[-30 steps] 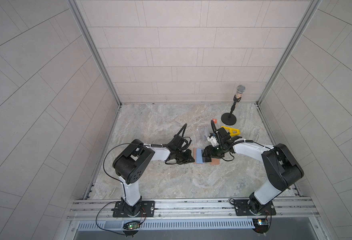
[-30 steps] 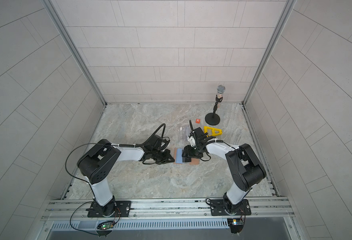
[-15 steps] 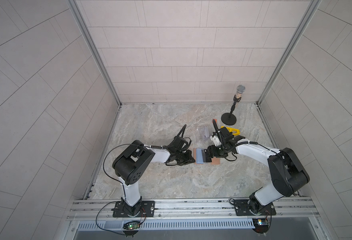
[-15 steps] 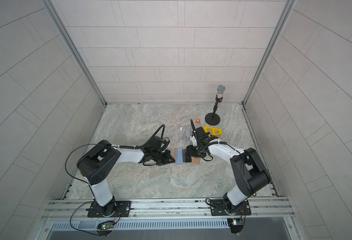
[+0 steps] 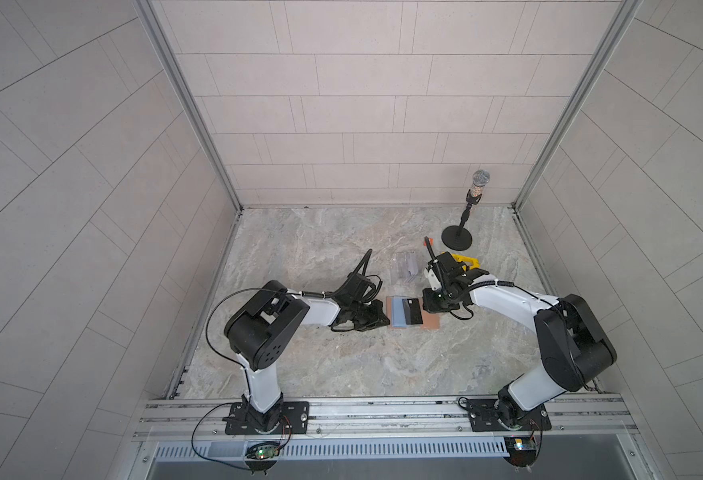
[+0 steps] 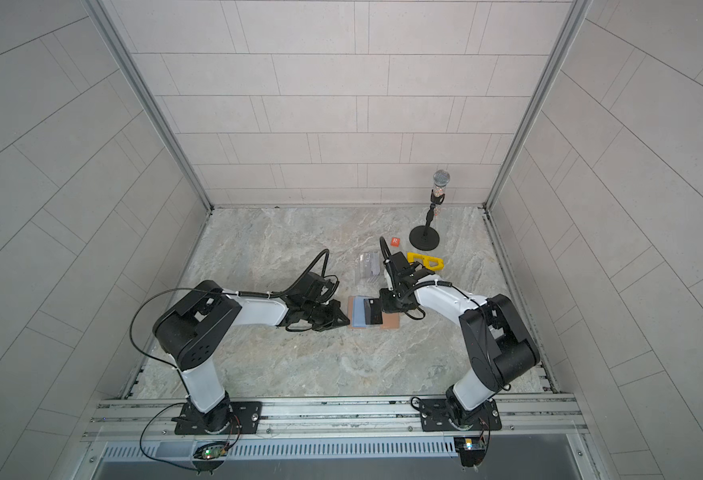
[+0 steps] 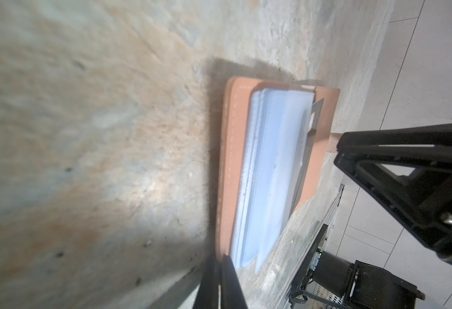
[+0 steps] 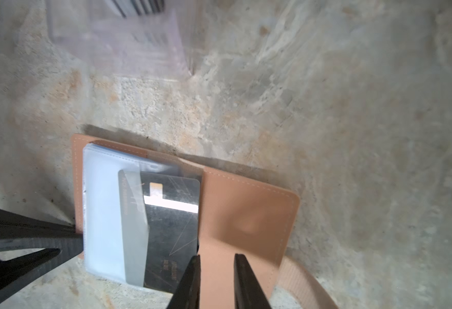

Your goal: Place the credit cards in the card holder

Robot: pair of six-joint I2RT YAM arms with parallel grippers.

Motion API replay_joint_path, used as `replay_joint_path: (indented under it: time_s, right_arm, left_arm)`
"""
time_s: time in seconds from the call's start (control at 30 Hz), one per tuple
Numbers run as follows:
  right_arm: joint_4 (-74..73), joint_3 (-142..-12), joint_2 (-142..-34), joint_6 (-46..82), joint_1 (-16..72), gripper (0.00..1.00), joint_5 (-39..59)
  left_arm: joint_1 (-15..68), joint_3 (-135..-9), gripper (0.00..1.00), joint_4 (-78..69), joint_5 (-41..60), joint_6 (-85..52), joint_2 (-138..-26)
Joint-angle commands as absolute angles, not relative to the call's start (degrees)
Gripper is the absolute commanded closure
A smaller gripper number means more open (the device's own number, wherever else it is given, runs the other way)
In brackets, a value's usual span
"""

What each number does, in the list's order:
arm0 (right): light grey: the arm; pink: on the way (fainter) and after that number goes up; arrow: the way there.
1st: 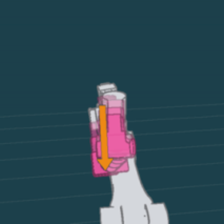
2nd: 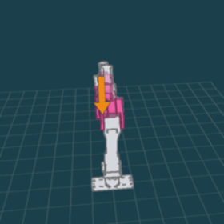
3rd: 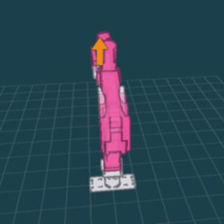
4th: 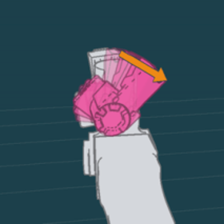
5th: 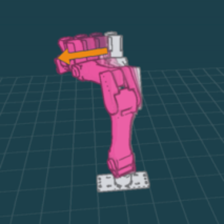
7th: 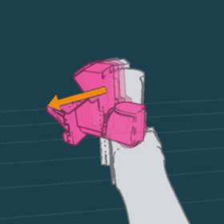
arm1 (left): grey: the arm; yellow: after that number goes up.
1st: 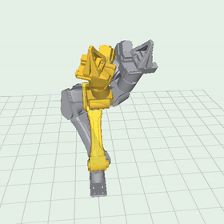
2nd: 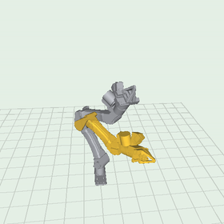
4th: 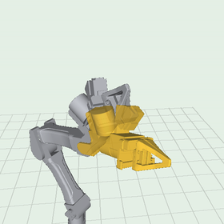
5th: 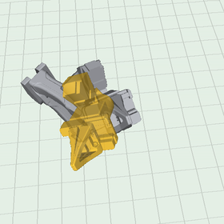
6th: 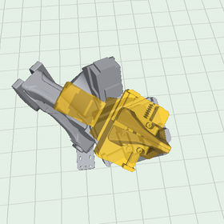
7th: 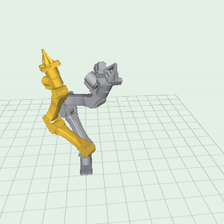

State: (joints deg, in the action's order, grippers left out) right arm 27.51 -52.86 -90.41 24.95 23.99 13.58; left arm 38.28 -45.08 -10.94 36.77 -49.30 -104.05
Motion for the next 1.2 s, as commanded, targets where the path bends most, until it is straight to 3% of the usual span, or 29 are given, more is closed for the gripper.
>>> replay_joint_path:
  time_s: [0.0,1.17]
  right_arm:
    - [29.15,-54.09,-92.12,24.04,24.65,0.78,10.75]
    - [24.19,-54.4,-97.13,25.79,26.99,0.83,20.73]
  left_arm:
    - [39.18,-43.7,1.0,-7.56,34.9,-49.05,-105.11]
    - [39.29,-44.13,1.0,-6.2,34.89,-48.1,-104.92]
